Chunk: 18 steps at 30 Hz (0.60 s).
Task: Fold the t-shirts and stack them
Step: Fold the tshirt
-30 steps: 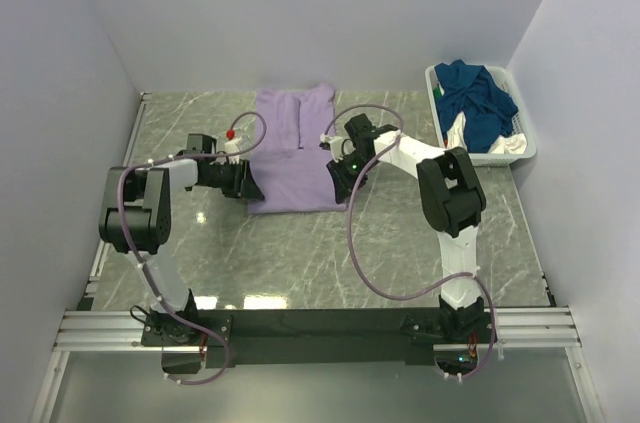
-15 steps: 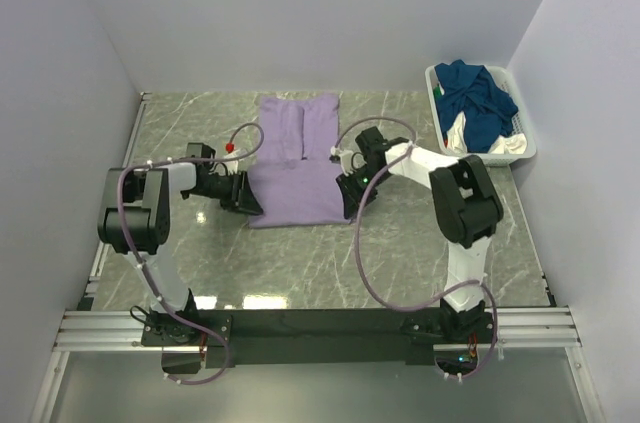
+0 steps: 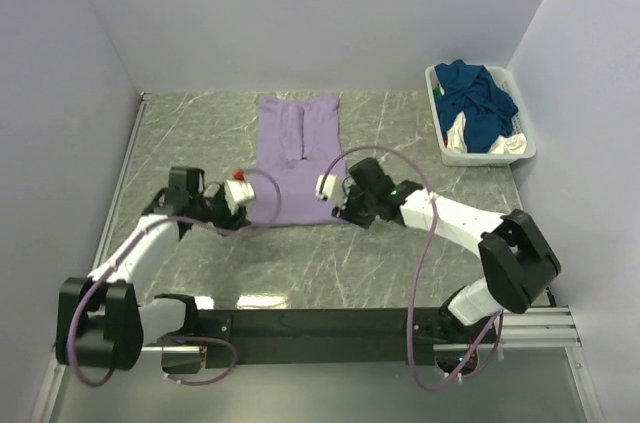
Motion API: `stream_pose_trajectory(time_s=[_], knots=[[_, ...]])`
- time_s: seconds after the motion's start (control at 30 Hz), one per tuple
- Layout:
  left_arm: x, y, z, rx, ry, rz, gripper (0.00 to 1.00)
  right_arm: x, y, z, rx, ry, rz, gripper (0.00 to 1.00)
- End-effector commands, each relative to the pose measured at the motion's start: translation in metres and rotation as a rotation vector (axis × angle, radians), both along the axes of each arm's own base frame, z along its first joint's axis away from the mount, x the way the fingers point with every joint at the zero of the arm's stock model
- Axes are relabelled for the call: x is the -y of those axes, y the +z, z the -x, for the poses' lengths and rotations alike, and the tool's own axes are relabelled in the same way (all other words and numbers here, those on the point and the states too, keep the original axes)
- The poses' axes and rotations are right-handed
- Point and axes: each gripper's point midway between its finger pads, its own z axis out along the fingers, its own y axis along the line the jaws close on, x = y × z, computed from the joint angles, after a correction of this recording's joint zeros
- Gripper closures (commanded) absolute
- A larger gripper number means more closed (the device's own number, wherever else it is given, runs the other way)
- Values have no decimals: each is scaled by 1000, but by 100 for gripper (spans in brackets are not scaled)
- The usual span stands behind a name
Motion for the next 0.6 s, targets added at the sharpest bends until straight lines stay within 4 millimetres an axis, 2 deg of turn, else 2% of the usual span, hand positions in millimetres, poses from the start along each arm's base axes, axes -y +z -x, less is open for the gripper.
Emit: stream_pose_trajectory(time_s=[0.0,0.07,0.23,0.3,0.5,0.57], knots=[[1,-15,-3,326,-176,-189,48,-19,4,-23,240,85,48,50],[9,-18,-1,394,-213,-213,46,-26,-4,-22,244,116,60,50],[19,-41,5,359,-241,-250,46,-32,-21,-19,231,163,96,50],[19,-40,-5,392,-215,-259,45,-34,-28,-15,212,182,109,49],[22,-52,-15,385,-242,-317,47,-30,-48,-2,152,223,151,50],[22,-55,-16,375,-252,-331,51,-28,-50,0,144,222,158,50]])
